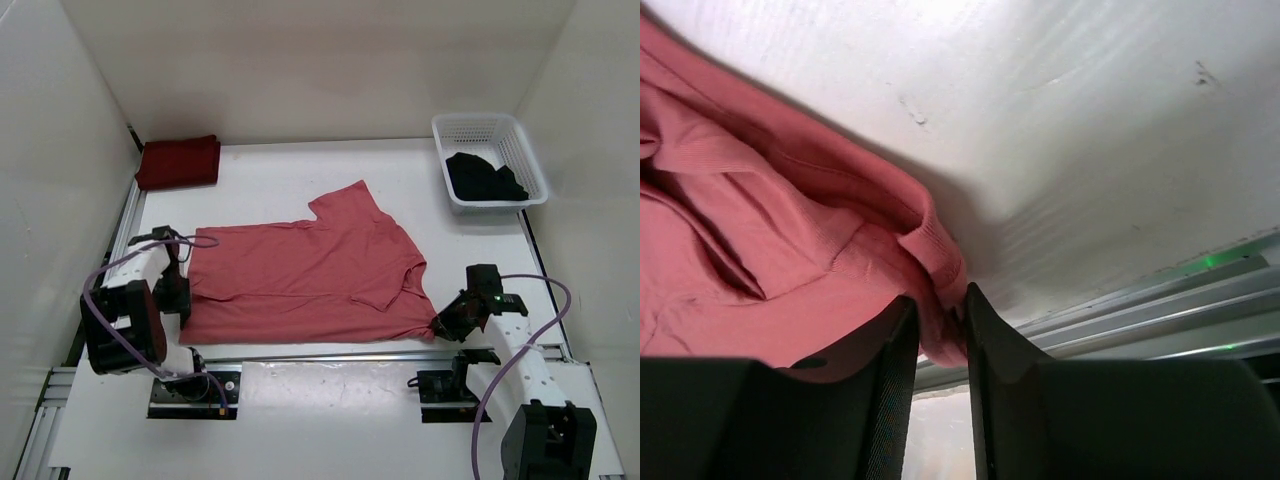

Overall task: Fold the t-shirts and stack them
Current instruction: Fold the flattened tshirt in 1/3 of the way

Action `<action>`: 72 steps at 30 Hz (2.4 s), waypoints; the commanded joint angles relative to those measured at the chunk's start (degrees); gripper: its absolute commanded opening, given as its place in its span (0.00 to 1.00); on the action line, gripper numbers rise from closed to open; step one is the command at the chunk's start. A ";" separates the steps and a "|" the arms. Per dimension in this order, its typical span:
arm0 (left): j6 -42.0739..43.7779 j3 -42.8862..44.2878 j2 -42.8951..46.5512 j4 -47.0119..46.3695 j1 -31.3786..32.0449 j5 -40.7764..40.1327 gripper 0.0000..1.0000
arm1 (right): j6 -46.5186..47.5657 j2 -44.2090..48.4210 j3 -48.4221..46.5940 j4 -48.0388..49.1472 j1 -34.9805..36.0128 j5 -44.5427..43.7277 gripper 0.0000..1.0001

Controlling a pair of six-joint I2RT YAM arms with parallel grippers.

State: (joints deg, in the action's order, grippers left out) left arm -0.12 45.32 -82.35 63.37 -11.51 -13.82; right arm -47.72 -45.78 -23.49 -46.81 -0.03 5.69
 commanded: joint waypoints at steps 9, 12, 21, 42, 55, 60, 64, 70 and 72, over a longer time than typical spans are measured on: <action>0.12 6.29 13.54 -4.67 14.65 3.81 0.64 | -0.18 -1.42 0.81 -0.13 -0.41 -2.71 0.29; 0.12 3.39 12.30 -6.58 17.03 1.88 0.64 | -0.18 -1.42 1.34 0.40 -0.41 -2.71 0.29; 0.12 -0.06 9.05 -21.00 23.29 -5.86 0.74 | 0.88 -2.03 1.86 0.93 -0.41 -3.23 0.29; 0.12 9.17 -8.53 -18.22 12.56 -5.51 0.16 | 1.41 -2.03 1.86 0.93 -0.41 -3.76 0.22; 0.12 18.82 0.85 -15.91 22.27 -16.32 0.89 | 2.46 -2.56 2.39 1.46 0.12 -3.23 0.31; 0.12 21.82 2.72 -17.05 49.78 -11.94 0.86 | 2.46 -2.56 2.39 1.46 0.12 -3.23 0.32; 0.12 27.88 -7.28 -18.81 66.50 -3.69 0.85 | 1.94 -2.56 2.39 1.98 0.12 -4.28 0.32; 0.12 41.50 -24.77 -23.64 77.07 5.29 0.81 | 0.70 -2.04 2.39 1.98 0.12 -5.61 0.32; 0.12 45.11 -29.09 -24.26 77.78 7.66 0.79 | 0.09 -2.03 1.86 1.98 0.12 -6.22 0.32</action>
State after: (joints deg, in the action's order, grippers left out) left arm 0.19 86.00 -109.73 40.45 65.87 -12.08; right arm -46.68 -47.72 -21.74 -44.88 0.03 3.95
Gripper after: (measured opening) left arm 0.796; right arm 0.322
